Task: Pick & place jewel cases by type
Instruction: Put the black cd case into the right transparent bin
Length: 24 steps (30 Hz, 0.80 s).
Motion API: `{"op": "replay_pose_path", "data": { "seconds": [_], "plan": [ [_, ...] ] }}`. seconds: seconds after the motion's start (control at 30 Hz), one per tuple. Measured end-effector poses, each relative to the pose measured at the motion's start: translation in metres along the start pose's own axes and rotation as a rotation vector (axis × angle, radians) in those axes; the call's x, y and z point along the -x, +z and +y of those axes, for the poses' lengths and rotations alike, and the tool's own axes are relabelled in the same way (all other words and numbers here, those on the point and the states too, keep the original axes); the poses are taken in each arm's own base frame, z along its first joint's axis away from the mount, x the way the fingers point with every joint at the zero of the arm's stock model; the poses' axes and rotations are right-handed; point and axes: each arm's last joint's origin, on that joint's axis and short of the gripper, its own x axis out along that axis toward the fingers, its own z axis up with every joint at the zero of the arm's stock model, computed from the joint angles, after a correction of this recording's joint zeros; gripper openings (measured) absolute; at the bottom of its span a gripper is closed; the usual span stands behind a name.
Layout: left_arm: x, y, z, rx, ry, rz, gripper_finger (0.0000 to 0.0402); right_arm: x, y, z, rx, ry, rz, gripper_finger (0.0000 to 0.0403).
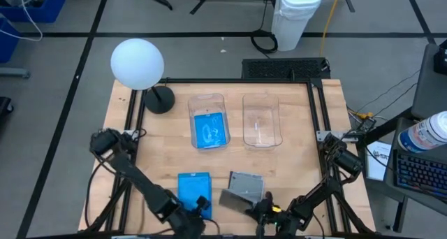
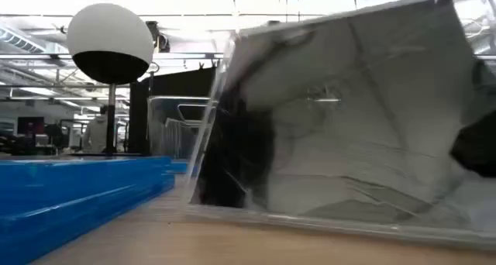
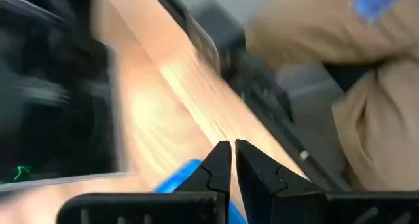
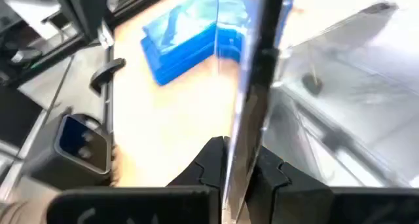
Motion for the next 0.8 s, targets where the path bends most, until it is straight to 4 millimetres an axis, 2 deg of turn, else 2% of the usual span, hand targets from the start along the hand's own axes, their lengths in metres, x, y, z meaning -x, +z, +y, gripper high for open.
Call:
{"op": "replay_pose_path", "data": {
  "seconds": [0.17, 0.27, 0.33, 0.43, 0.57, 0.67, 0.8],
  "plan": [
    [0.052, 0.013, -0.005, -0.024, 0.081, -0.062, 0.0032, 0.017, 0.015, 0.012, 0.080, 0.027, -0.029, 0.0022],
    [0.073, 0.014, -0.008, -0.021, 0.148, -0.061, 0.0032, 0.026, 0.027, 0.019, 0.114, 0.042, -0.052, 0.0022],
    [0.082, 0.006, -0.010, -0.032, 0.204, -0.015, 0.0033, 0.031, 0.037, 0.023, 0.145, 0.054, -0.067, 0.0022],
    [0.086, -0.011, -0.009, -0.038, 0.250, 0.021, 0.0033, 0.044, 0.059, 0.031, 0.217, 0.070, -0.101, 0.0022],
    [0.081, -0.044, 0.003, -0.002, 0.246, 0.001, 0.0027, 0.064, 0.094, 0.032, 0.370, 0.031, -0.128, 0.0022],
    [0.077, -0.068, 0.019, 0.006, 0.204, -0.081, 0.0008, 0.079, 0.127, 0.022, 0.460, -0.034, -0.123, 0.0022],
    [0.079, -0.091, 0.042, 0.015, 0.162, -0.221, 0.0009, 0.094, 0.169, -0.003, 0.544, -0.139, -0.079, 0.0022]
  ]
}}
